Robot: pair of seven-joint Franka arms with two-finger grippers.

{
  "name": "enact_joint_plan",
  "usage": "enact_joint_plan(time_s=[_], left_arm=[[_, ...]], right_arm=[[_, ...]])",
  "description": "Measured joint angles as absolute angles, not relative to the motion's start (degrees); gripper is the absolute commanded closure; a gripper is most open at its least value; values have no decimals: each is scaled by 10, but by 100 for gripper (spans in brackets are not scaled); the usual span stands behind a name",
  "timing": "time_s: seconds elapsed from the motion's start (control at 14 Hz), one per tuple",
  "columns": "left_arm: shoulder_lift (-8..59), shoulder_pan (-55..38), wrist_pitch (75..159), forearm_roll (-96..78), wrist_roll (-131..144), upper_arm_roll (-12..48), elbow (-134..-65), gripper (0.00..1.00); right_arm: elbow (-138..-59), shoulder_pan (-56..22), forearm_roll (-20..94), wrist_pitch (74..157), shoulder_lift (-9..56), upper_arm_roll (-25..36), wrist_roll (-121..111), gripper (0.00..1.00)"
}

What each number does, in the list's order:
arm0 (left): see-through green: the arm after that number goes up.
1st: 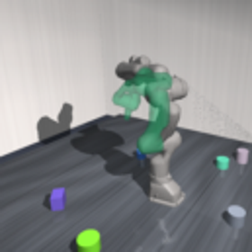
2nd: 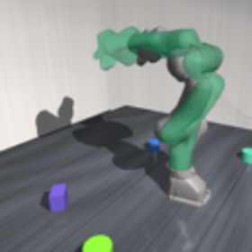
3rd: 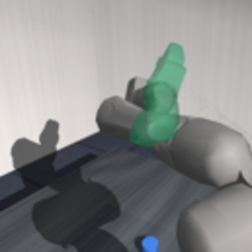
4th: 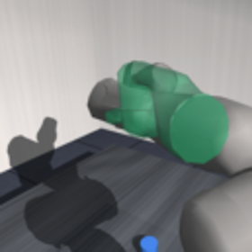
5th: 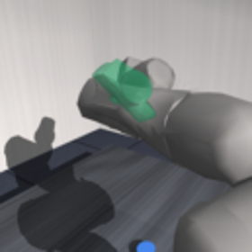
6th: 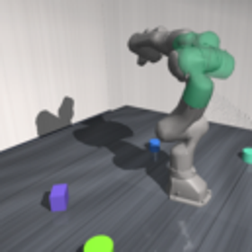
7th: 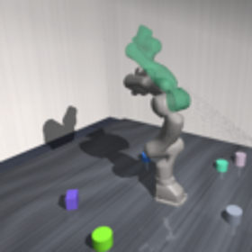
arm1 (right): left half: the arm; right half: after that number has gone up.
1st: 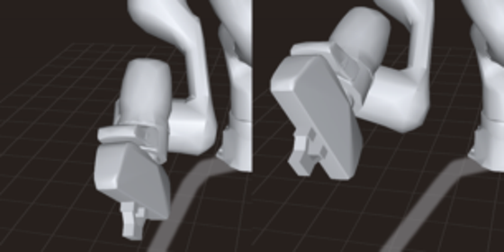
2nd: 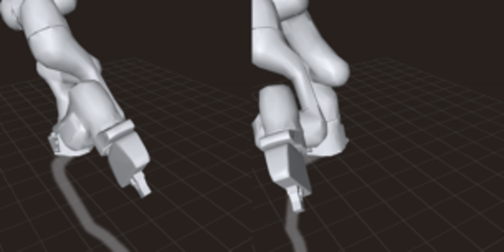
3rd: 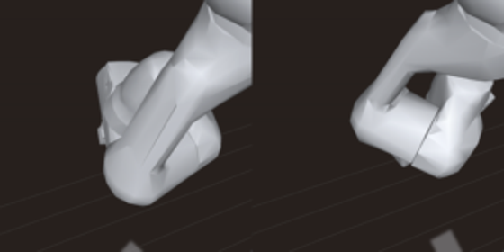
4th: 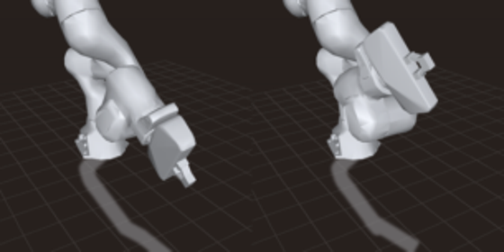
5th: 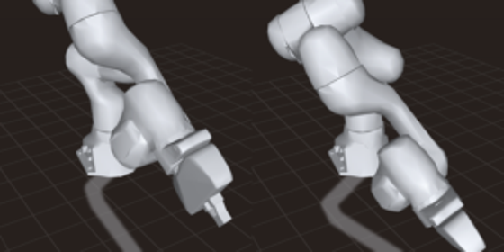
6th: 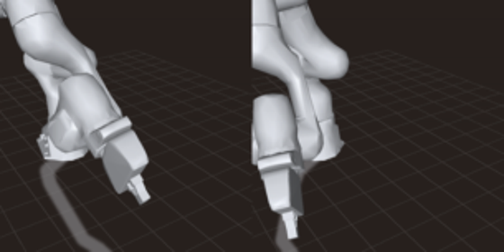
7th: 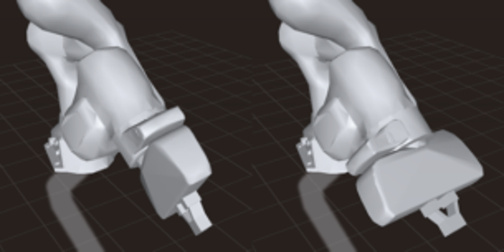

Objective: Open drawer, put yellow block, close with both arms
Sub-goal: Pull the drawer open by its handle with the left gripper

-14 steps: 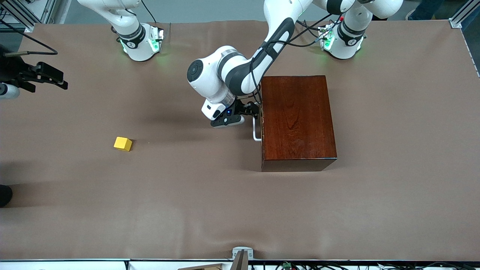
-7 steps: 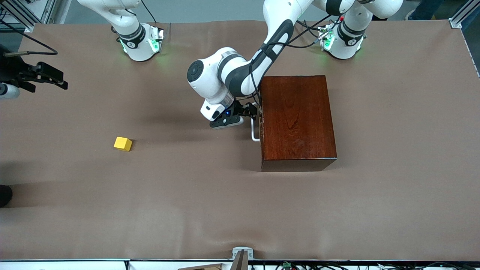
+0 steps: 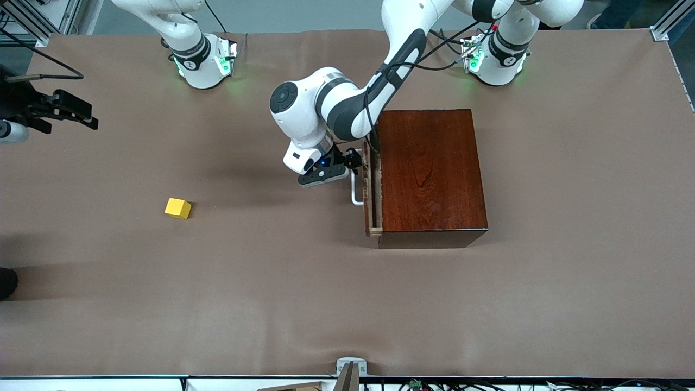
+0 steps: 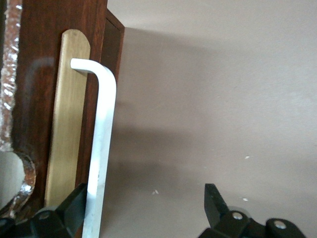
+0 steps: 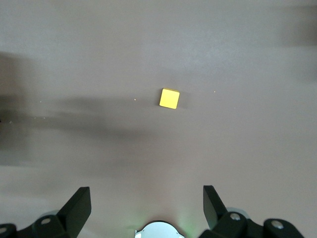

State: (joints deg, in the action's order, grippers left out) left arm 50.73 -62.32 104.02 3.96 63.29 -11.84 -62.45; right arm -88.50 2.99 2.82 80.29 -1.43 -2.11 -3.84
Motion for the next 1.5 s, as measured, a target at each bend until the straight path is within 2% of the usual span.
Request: enact_joint_plan(time_s=[1.07,1.5], left_arm=[[508,-622,1113,34,706,-97,-624,0],[508,-621,1135,34,730,-90,-625,0]], right_arm=[[-887,30,28,804,-14,-21,-38,0],[-888,53,18,811,9,-19,-40,0]])
